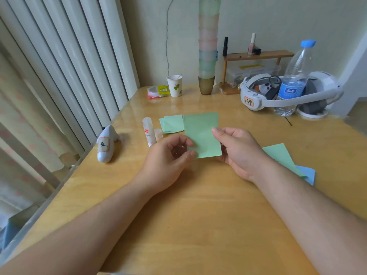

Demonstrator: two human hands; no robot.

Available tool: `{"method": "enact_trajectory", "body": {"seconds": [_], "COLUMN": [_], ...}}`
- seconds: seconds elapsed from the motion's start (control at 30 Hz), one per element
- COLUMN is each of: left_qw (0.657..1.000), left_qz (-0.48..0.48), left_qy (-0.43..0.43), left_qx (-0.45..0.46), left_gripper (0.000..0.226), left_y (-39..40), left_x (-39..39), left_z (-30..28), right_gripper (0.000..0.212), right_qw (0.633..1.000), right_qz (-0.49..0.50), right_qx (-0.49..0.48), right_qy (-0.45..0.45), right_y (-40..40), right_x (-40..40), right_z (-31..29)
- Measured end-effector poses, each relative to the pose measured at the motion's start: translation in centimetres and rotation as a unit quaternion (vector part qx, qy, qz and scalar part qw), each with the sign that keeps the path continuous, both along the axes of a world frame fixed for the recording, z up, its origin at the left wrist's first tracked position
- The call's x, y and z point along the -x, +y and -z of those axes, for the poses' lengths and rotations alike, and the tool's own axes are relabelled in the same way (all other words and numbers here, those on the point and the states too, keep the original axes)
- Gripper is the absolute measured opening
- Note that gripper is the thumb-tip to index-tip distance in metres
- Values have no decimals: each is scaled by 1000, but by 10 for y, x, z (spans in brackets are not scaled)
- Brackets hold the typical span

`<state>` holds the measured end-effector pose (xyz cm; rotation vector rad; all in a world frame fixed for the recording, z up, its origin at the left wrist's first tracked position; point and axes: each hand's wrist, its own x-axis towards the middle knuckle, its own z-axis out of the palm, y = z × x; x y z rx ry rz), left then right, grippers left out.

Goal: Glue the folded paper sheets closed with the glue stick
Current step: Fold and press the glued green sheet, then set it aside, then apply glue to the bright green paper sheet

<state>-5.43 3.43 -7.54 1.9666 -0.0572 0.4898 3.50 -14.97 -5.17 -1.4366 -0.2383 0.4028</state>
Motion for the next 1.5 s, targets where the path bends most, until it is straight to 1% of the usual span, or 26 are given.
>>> {"method": "enact_trajectory", "body": {"seconds": [0.07,0.13,0.2,0.27,0.37,0.47,0.53,0.57,0.6,0.63,0.7,0.73,0.77,0.8,0.87,0.97,1.07,1.1,1.23,1.27,1.33,1.4,1.43,1.47,1.5], "left_qw": [999,998,996,991,980,975,983,989,993,990,968,958,953,955,969,982,973,968,957,955,948,939,936,934,933], "left_qz": [-29,-54,-67,-74,-78,-78,-87,-96,-109,-122,-141,-147,-157,-174,-200,-179,-167,-161,-130,-126,-121,-119,-119,-120,-120], "left_qy": [-4,-11,-29,-58,-98,-118,-93,-73,-51,-30,0,9,21,33,49,54,38,41,83,92,98,108,113,116,116], "left_qx": [-17,-34,-53,-91,-152,-174,-133,-83,-14,66,206,247,258,237,137,1,-155,-189,-245,-253,-277,-306,-312,-315,-318], "left_gripper": [23,27,31,31,34,38,38,38,37,34,30,28,27,26,23,18,21,21,7,5,10,14,15,15,15], "left_y": [-2,-4,-7,-8,-5,0,1,1,0,-3,-10,-13,-15,-15,-11,-7,-6,-4,9,10,10,8,7,6,6], "left_x": [2,4,5,7,4,-1,-6,-10,-15,-21,-34,-40,-46,-50,-53,-50,-45,-44,-43,-43,-43,-44,-44,-44,-44], "left_z": [-1,-2,-3,-3,-9,-21,-30,-34,-37,-40,-45,-45,-42,-38,-25,-13,-14,-14,-10,-9,-11,-11,-11,-11,-11], "right_gripper": [21,21,19,20,22,21,17,14,11,7,5,6,6,6,10,14,14,15,20,21,24,28,30,30,29], "right_qw": [998,996,995,993,993,992,991,990,990,989,986,985,985,985,983,973,952,940,862,843,818,810,813,827,848], "right_qz": [-9,-20,-32,-36,-20,-4,12,24,40,58,88,98,106,113,118,112,101,97,67,64,68,77,75,66,56], "right_qx": [49,70,74,77,72,64,57,50,43,37,36,39,46,55,86,155,237,275,434,461,489,494,490,475,446], "right_qy": [-36,-55,-62,-77,-94,-105,-120,-127,-131,-134,-136,-134,-129,-120,-110,-130,-162,-177,-254,-270,-296,-307,-304,-295,-280], "right_y": [0,0,0,-1,-1,3,9,14,19,26,40,48,56,64,81,101,112,114,115,116,119,120,120,118,115], "right_x": [-2,-2,-1,0,0,-2,-8,-12,-17,-24,-38,-46,-54,-61,-72,-82,-92,-95,-103,-104,-104,-104,-104,-105,-105], "right_z": [5,8,8,8,7,-2,-12,-18,-24,-30,-37,-37,-35,-30,-17,0,5,5,4,5,8,9,9,8,6]}}
